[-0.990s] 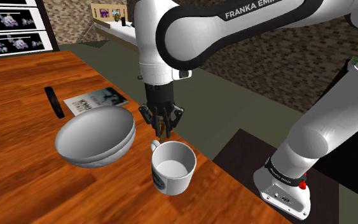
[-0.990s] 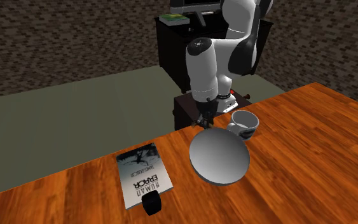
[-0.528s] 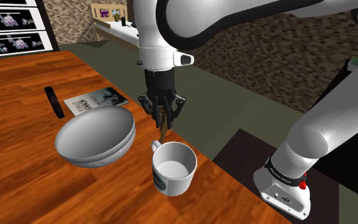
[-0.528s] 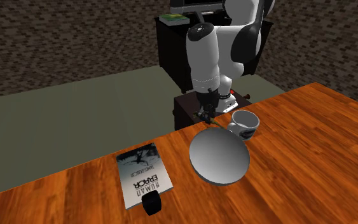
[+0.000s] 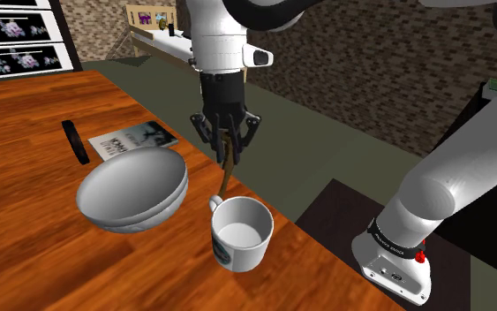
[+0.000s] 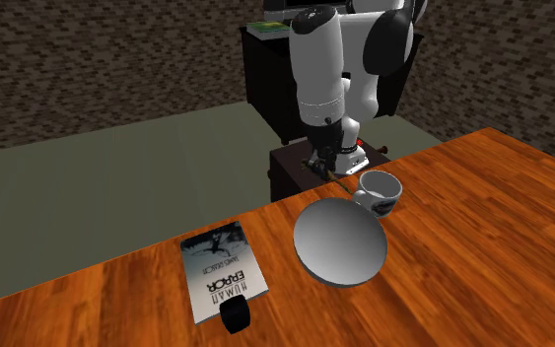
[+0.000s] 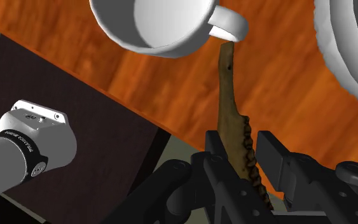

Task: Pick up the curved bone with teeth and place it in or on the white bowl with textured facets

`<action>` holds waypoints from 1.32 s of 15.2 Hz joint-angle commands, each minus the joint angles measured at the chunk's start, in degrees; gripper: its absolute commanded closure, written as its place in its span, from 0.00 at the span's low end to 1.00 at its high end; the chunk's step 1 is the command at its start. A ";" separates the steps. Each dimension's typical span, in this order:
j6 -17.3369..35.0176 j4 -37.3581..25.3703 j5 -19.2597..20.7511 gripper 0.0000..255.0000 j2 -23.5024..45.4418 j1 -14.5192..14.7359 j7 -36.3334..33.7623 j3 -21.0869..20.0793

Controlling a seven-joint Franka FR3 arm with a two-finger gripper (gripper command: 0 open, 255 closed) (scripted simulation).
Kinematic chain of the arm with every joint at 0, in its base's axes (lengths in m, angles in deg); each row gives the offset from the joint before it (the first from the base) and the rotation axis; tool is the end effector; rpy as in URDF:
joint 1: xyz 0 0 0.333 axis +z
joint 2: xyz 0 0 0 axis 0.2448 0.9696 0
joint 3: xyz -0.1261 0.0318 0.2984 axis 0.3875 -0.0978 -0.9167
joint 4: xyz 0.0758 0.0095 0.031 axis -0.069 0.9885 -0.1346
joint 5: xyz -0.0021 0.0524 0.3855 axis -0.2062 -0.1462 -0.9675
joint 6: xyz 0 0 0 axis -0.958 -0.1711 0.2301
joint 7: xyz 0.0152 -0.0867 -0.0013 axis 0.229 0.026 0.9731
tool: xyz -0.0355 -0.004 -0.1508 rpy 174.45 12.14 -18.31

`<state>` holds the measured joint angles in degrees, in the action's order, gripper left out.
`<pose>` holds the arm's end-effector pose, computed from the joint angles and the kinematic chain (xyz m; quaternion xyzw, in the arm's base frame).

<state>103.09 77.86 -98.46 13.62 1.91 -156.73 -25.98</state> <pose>0.3820 0.3174 0.4747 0.8375 -0.5349 -0.1048 0.0387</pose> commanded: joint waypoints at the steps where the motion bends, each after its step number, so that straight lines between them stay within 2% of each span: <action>1: -1.61 -1.38 -0.07 1.00 -0.26 -0.04 -0.14 0.22; 15: -11.78 -12.41 0.76 1.00 0.65 -0.48 -2.16 0.82; 18: -11.37 -20.03 6.49 1.00 10.29 1.11 -9.30 -3.89; 20: -11.87 -25.90 11.48 1.00 17.50 3.93 -14.35 -6.03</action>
<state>91.23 54.64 -89.54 27.49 4.60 -168.51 -30.92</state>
